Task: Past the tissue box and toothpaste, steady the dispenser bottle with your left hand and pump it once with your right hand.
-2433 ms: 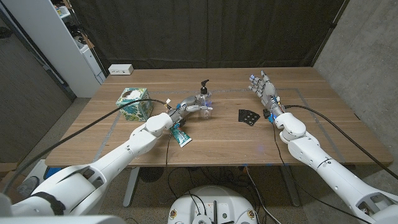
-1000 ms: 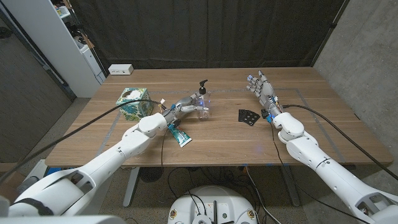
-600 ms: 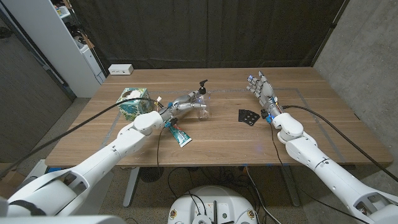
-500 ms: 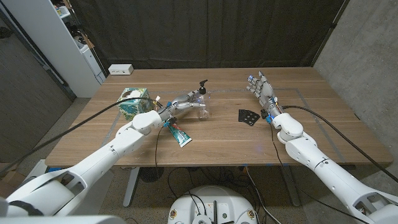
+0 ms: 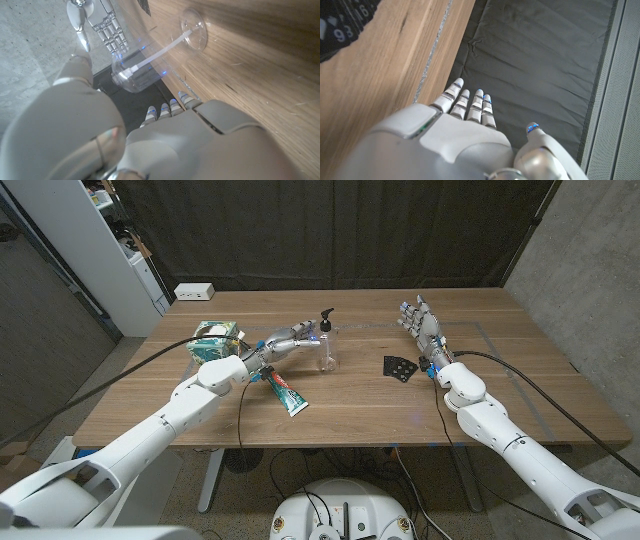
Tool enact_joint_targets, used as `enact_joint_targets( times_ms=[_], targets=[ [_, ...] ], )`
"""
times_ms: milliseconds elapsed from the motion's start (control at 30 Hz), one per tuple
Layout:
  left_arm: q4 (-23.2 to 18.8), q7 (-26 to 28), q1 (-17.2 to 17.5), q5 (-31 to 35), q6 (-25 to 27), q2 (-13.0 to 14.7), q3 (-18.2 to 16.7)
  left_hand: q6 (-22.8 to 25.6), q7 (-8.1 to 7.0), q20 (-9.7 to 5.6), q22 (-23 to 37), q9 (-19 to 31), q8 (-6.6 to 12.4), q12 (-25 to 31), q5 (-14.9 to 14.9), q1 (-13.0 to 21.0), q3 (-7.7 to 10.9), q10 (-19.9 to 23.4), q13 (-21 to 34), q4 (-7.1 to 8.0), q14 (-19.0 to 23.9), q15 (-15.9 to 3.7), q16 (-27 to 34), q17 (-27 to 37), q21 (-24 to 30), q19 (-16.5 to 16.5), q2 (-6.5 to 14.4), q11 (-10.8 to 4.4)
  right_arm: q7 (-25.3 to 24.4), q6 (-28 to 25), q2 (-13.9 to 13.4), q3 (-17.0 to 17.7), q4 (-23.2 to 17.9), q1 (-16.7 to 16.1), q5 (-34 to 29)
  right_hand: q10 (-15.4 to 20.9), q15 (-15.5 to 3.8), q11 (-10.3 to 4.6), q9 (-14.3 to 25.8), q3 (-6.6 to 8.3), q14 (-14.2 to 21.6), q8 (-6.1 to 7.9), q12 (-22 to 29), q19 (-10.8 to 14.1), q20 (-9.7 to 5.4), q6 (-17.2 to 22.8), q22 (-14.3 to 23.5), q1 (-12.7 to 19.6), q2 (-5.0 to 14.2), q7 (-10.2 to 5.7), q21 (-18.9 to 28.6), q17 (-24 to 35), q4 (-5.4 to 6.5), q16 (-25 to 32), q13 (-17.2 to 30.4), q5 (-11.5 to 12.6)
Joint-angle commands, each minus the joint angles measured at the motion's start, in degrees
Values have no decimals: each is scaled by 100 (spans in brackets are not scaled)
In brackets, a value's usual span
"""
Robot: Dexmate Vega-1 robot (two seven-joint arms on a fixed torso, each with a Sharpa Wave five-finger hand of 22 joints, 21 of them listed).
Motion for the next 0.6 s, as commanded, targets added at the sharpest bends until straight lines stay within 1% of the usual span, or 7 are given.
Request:
enact_joint_targets(
  times_ms=[33,133,200,267,367,500,600],
  targets=[
    [86,181,151,-176,-381,-20,-276,-39,-17,-30,26,11,36,34,-28,-136,-4,-18,1,56,-53,-16,56,6,20,-59,28,-16,-67,129,99,35,70,-35,29,-14,-49,-8,14,17,-38,-23,3,-20,-107,-55,15,10,188,2,-11,25,32,-18,-6,14],
    [177,235,132,-168,-462,-78,-301,-14,0,-41,28,10,50,56,-47,-261,-31,12,-1,102,-38,-25,73,9,32,-62,57,-39,-89,107,66,47,26,-59,15,-44,-49,-24,13,18,-55,-25,-4,-47,-114,-75,15,10,188,10,-19,25,33,-25,-7,14],
    [297,285,134,-223,-583,-192,-333,39,12,-76,30,9,70,88,-74,-438,-60,70,-4,173,19,-53,100,10,57,-33,122,-69,-104,99,59,55,8,-69,16,-64,-42,-26,12,19,-74,-32,-9,-64,-112,-103,15,11,189,-1,-22,25,33,-32,-7,14],
    [432,331,98,-217,-681,-293,-338,88,23,-101,31,7,85,107,-88,-534,-73,118,-6,207,47,-72,109,9,71,-4,163,-81,-106,49,29,54,-21,-70,11,-71,-44,-21,12,19,-80,-34,-8,-73,-112,-122,15,10,190,15,-23,25,34,-34,-8,14],
    [529,352,86,-253,-759,-386,-347,127,18,-126,31,6,92,120,-103,-634,-82,154,-8,244,79,-82,116,7,85,28,220,-104,-86,8,11,58,-40,-71,37,-100,-44,-21,11,18,-88,-41,-13,-85,-115,-162,14,7,190,18,-23,26,36,-36,-9,14],
    [571,542,130,-318,-772,-530,-390,157,19,-137,31,5,99,123,-111,-690,-85,165,-9,264,83,-83,115,6,88,38,254,-94,-81,-37,14,53,-25,-53,55,-150,-43,-30,9,17,-123,-51,-22,-107,-109,-228,14,4,188,27,-24,27,39,-48,-10,14],
    [458,736,193,-275,-666,-530,-402,195,26,-138,32,5,108,126,-118,-740,-88,177,-11,281,98,-86,117,6,91,46,287,-98,-71,-62,17,42,0,-27,55,-163,-42,-36,8,16,-130,-50,-23,-123,-108,-242,14,4,187,26,-27,27,39,-50,-10,14]
  ],
)
